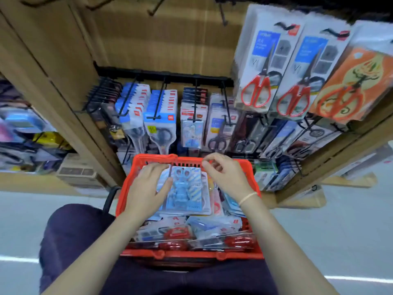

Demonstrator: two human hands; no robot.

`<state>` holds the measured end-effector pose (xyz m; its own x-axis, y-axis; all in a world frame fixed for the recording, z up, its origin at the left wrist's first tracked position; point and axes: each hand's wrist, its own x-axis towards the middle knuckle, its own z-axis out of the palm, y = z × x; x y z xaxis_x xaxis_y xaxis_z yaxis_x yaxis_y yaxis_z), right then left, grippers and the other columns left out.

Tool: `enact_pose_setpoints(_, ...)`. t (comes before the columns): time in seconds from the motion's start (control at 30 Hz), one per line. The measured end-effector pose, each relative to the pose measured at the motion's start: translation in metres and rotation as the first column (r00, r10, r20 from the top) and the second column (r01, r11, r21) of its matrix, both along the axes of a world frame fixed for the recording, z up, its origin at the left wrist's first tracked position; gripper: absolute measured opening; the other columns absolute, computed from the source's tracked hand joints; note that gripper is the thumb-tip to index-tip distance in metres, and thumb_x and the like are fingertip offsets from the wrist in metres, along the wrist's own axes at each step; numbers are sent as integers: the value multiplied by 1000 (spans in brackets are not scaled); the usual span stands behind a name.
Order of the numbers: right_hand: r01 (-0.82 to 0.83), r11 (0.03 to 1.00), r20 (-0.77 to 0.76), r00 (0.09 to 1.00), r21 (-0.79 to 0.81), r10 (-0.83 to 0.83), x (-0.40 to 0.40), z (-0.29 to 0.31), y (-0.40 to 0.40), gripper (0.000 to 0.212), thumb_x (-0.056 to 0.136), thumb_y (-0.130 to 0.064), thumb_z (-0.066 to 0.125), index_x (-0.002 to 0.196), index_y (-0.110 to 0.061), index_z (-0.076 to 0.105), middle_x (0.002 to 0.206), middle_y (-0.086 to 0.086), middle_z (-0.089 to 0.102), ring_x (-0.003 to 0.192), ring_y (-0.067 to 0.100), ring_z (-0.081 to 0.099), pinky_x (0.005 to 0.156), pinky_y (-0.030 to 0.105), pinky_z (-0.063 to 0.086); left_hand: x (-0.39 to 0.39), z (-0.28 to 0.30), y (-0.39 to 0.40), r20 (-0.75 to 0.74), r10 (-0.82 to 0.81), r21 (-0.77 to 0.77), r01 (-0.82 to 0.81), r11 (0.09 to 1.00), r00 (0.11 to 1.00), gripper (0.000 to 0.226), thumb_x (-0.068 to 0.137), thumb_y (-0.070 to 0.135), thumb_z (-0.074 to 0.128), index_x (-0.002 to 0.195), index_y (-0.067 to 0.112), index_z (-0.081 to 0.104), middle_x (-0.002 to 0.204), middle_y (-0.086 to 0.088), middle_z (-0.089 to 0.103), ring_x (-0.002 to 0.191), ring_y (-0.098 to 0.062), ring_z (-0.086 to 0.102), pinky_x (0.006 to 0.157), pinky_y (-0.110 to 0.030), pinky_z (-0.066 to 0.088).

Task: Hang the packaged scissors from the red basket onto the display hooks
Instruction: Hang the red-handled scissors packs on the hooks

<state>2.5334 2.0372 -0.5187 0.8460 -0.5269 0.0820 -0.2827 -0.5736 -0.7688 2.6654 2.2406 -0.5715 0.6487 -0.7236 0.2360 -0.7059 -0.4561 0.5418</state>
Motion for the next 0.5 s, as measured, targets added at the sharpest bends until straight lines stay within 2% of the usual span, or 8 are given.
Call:
enact_pose_setpoints(0.07, -120, 990, -124, 984, 71, 128, 4, -33, 33, 14, 95, -27, 68, 98, -14, 72, 82, -1, 64, 69, 7, 52, 74, 30, 46, 1, -38, 49, -11, 88, 106, -86, 991, 996, 57, 97, 48, 46, 131, 5, 62, 132, -16, 59, 123, -36, 57, 104, -45, 45)
enact_pose_setpoints(0.17, -252, 954, -237, 928, 165, 286, 4, -66, 62, 17, 92, -31, 72, 100, -15, 71, 89, 1, 65, 78, 11, 56, 78, 27, 47, -9, -68, 89, -55, 154, 176, -142, 974, 987, 68, 95, 51, 48, 138, -1, 56, 143, -26, 51, 133, -43, 49, 111, -53, 42)
enact_pose_setpoints(0.23, -332, 929, -292, 883, 165, 367, 5, -82, 79, 23, 89, -34, 76, 101, -14, 72, 92, 2, 65, 78, 8, 55, 78, 25, 46, -18, -84, 106, -97, 160, 208, -137, 968, 982, 75, 95, 54, 47, 143, -3, 50, 151, -28, 43, 143, -41, 39, 117, -53, 37)
enact_pose_setpoints(0.33, -372, 920, -334, 857, 126, 392, 3, -93, 93, 30, 83, -38, 81, 100, -15, 73, 87, -2, 62, 74, 4, 52, 76, 28, 45, -26, -97, 119, -152, 135, 228, -98, 969, 979, 86, 95, 62, 43, 150, -3, 41, 162, -27, 30, 153, -39, 24, 121, -55, 30)
enact_pose_setpoints(0.37, -403, 908, -387, 823, 117, 415, 2, -95, 96, 35, 82, -41, 82, 106, -17, 73, 93, -3, 64, 82, 7, 55, 80, 30, 45, -25, -98, 120, -177, 136, 219, -96, 971, 975, 89, 94, 65, 43, 153, -2, 38, 164, -25, 26, 155, -38, 20, 122, -56, 28)
enact_pose_setpoints(0.47, -473, 874, -589, 676, 114, 443, -6, -107, 99, 60, 78, -51, 81, 130, -25, 64, 128, -3, 64, 119, 15, 54, 101, 32, 43, -23, -94, 124, -271, 121, 214, -63, 975, 955, 108, 82, 79, 44, 160, 6, 25, 170, -18, 9, 159, -31, 4, 127, -50, 17)
enact_pose_setpoints(0.5, -461, 878, -602, 667, 130, 439, -9, -111, 101, 64, 78, -49, 82, 134, -25, 62, 134, -2, 63, 125, 17, 54, 104, 30, 41, -23, -92, 125, -298, 110, 223, -43, 974, 948, 119, 74, 86, 45, 162, 10, 20, 171, -15, 3, 159, -28, -2, 128, -47, 12)
